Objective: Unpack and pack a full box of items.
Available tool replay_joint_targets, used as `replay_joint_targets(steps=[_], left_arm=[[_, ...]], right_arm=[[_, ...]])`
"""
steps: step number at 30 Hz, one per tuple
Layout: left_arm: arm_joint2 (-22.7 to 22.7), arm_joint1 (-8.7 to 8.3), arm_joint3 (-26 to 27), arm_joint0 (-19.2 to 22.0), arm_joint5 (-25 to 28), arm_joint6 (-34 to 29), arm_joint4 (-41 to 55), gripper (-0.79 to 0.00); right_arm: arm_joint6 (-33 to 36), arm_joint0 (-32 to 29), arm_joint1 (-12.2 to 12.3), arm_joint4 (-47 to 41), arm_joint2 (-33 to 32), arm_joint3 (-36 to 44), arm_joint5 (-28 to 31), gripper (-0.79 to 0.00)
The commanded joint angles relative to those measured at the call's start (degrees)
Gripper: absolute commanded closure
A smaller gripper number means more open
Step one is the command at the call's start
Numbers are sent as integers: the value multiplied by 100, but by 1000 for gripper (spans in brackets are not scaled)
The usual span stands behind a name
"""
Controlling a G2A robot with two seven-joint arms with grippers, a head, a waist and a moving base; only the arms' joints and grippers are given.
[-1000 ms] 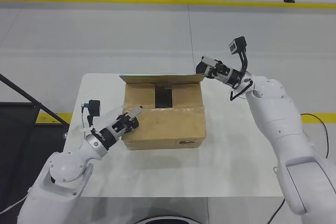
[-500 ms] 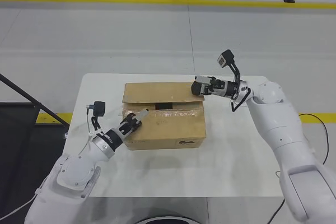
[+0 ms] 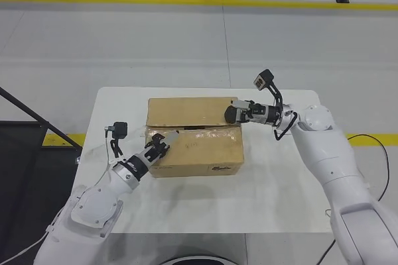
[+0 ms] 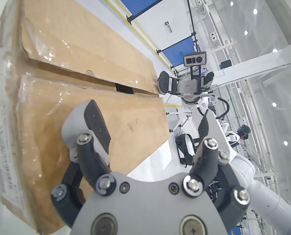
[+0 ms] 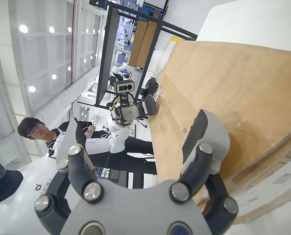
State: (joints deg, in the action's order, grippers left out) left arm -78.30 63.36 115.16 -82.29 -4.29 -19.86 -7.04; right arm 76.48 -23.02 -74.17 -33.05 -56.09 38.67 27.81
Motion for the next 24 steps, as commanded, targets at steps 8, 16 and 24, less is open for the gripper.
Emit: replay_joint_targets(steps=[8,16,24], left_arm=[[-12,35,-5,-36,113,218,45,-785],[-408,74,167,-195,392,757,608,-785],[-1106,111,227,-526,618,1288,1505,-785]], right_arm=[[160,-213,59,-1,-17,219,-161,-785],[147,-164,15,46,62,-21,-160,-785],[73,-102,-38,-1,105,-200,-276,-785]])
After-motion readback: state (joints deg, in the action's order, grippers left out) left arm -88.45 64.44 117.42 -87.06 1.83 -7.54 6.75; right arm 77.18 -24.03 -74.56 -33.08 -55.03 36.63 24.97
